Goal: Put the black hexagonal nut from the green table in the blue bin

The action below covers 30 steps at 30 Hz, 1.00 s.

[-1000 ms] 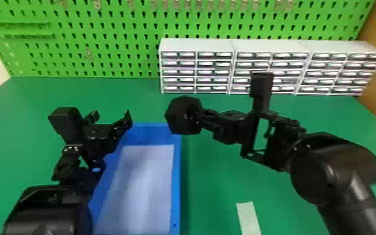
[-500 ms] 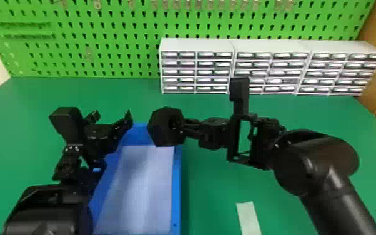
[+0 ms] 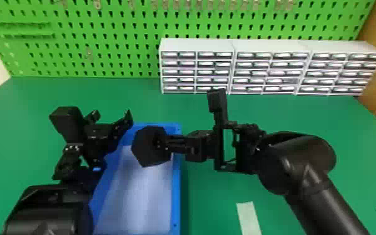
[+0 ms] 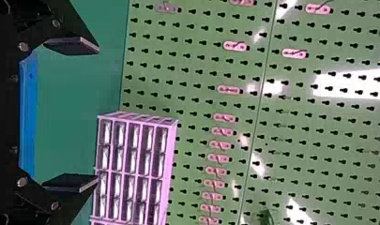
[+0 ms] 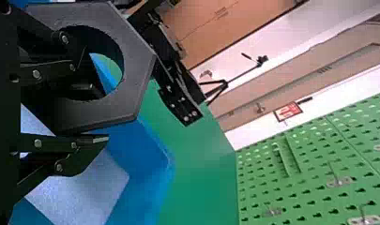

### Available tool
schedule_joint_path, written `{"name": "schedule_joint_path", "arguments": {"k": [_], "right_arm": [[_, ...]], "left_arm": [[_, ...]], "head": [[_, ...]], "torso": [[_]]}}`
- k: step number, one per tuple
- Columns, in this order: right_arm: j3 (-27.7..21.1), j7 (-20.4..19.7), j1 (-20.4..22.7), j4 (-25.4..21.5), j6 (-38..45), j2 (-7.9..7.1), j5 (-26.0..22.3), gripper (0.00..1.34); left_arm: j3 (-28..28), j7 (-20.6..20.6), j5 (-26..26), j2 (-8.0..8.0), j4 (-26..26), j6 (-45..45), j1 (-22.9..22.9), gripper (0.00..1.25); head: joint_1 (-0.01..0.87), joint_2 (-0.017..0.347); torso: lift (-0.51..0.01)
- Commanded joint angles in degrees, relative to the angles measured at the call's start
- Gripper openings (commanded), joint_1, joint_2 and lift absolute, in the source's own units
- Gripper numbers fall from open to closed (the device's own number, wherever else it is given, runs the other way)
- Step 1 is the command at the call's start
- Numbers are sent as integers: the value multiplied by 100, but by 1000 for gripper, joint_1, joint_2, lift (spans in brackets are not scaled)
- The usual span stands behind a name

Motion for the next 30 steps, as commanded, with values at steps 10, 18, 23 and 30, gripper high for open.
{"name": "schedule_joint_path", "arguments": {"k": [10,18,23,30], "right_arm": [[324,115,-141,294,66,-9,-53,253],[333,124,-141,338,92,-9,-53,279],[289,124,-123,338,118,0,-70,767],[122,142,-71,338,118,18,-106,1259]], "left_arm": [[6,0,-3,1,14,0,-18,954],[6,0,6,1,14,0,-26,954],[-2,0,6,1,23,0,-26,954],[-2,0,6,1,14,0,-18,954]], "head": [[686,51],[686,51],[686,51],[686,51]], "torso": [[-97],[-97],[-97],[-97]]}}
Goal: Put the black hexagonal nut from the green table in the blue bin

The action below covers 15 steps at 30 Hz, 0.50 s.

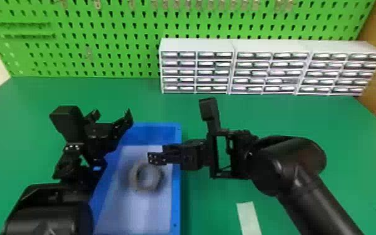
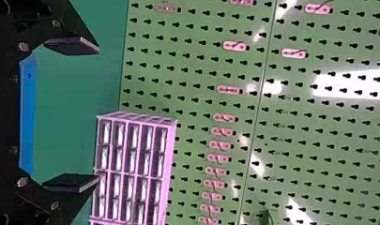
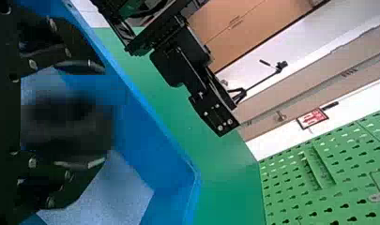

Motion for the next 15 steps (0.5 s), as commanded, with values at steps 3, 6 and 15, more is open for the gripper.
{"name": "schedule_joint_path", "arguments": {"k": [3,6,15], "right_arm": [[-203,13,57,-2,-8,23,-8,1238],[-291,22,84,-2,-35,32,-8,1235],[-1091,39,251,-344,-35,85,229,1236]], "left_arm": [[3,0,0,0,-2,0,8,953],[3,0,9,0,-2,0,8,951],[21,0,18,0,-2,0,35,951]], "head": [[686,51],[686,51],[686,51]], "torso": [[-97],[-97],[-97]]}}
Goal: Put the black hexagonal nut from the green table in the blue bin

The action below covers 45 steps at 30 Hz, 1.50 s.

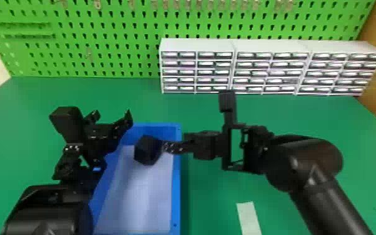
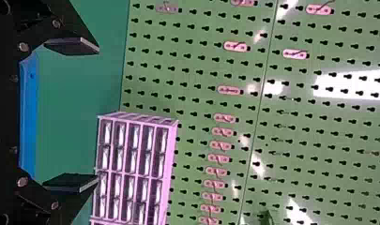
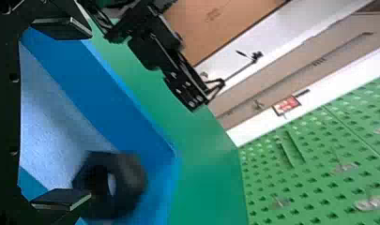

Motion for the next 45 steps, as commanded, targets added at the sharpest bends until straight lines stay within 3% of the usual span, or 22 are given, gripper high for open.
{"name": "schedule_joint_path", "arguments": {"k": [1,9,19,36,45], "right_arm": [[-502,-1,96,-253,0,25,211,1235],[-1240,-1,210,-640,0,-2,519,1233],[-1715,-1,342,-1000,0,25,993,1233],[-2699,-18,685,-1729,-238,112,2303,1233],[-3069,-625,1080,-1958,-897,227,2408,1235]], "left_arm": [[10,0,1,0,-3,0,17,951],[10,0,1,0,-3,0,26,951],[1,0,1,0,-3,0,17,951],[10,0,1,0,-3,0,17,950],[10,0,1,0,-3,0,8,950]], "head": [[686,51],[686,51],[686,51],[686,51],[686,51]], "torso": [[-97],[-97],[-97],[-97],[-97]]}}
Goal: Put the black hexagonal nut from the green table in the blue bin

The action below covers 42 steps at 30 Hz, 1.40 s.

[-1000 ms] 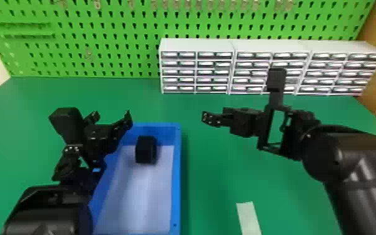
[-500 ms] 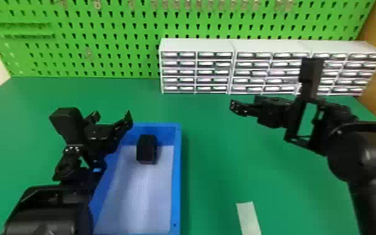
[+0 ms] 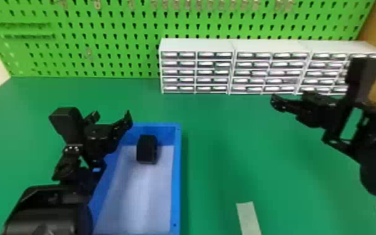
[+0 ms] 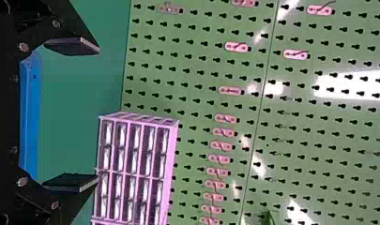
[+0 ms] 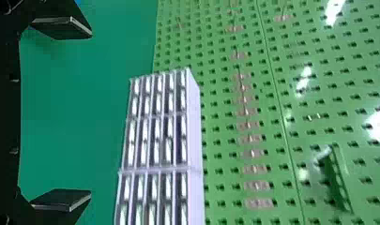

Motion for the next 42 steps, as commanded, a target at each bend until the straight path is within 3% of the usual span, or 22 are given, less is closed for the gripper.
{"name": "schedule_joint_path", "arguments": {"k": [1,11,18,29,42], "right_arm": [[-164,-235,241,-89,-474,71,31,1233],[-480,-982,822,-212,-1608,335,119,1233],[-498,-1105,1129,-265,-1969,317,330,1233],[-445,-1588,1727,-256,-2953,481,576,1233],[-392,-1676,1955,-204,-3252,481,734,1233]], "left_arm": [[9,0,0,0,0,0,-7,950],[18,0,9,0,0,0,2,950],[9,0,18,0,0,0,11,950],[18,0,44,0,0,-9,28,950],[18,0,53,0,0,-9,37,950]], "head": [[686,51],[686,51],[686,51],[686,51],[686,51]], "torso": [[-97],[-97],[-97],[-97],[-97]]}}
